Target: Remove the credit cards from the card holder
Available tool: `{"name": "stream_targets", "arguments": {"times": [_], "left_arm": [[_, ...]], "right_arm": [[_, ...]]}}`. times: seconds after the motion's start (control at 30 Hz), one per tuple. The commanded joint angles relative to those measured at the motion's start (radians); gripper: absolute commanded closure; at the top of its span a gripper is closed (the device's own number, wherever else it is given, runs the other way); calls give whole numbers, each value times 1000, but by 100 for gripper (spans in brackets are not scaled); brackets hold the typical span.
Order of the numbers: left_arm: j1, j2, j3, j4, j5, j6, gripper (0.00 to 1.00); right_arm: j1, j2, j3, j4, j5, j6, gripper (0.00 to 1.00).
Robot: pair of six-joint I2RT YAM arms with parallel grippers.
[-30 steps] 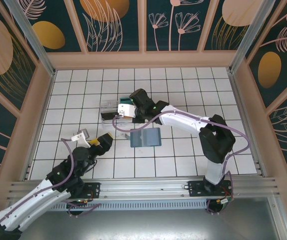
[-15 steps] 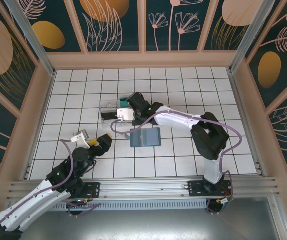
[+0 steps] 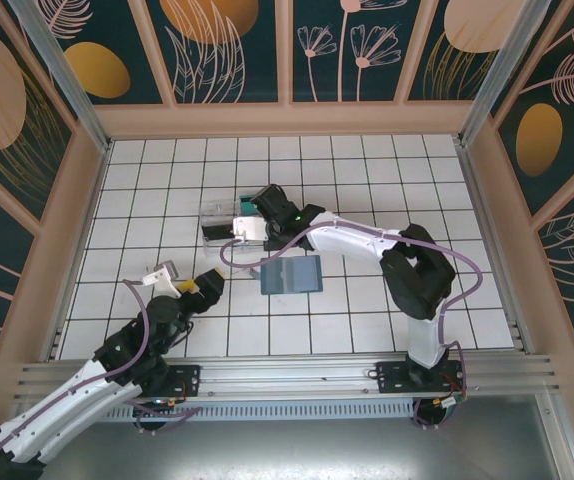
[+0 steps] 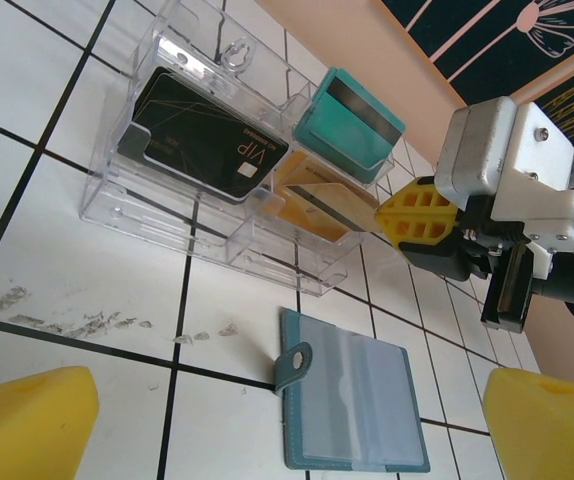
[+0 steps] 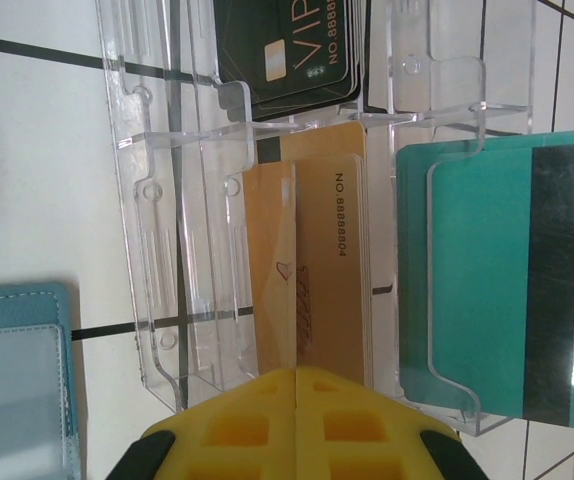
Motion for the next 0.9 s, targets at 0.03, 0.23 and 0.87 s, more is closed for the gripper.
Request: {"name": "stream_targets", "arguments": {"times": [0.03,0.23,0.87], "left_arm": [[2,-5,-10,-10,-10,-9,1],[2,-4,-11,-8,-11,-7,1],[2,7,-5,-1,-21,6,1]], "right_arm": [[8,34,49,-19,13,-8,100],[2,48,74,-6,38,23,73],[-5,59,89,6,-2,91,60]]}}
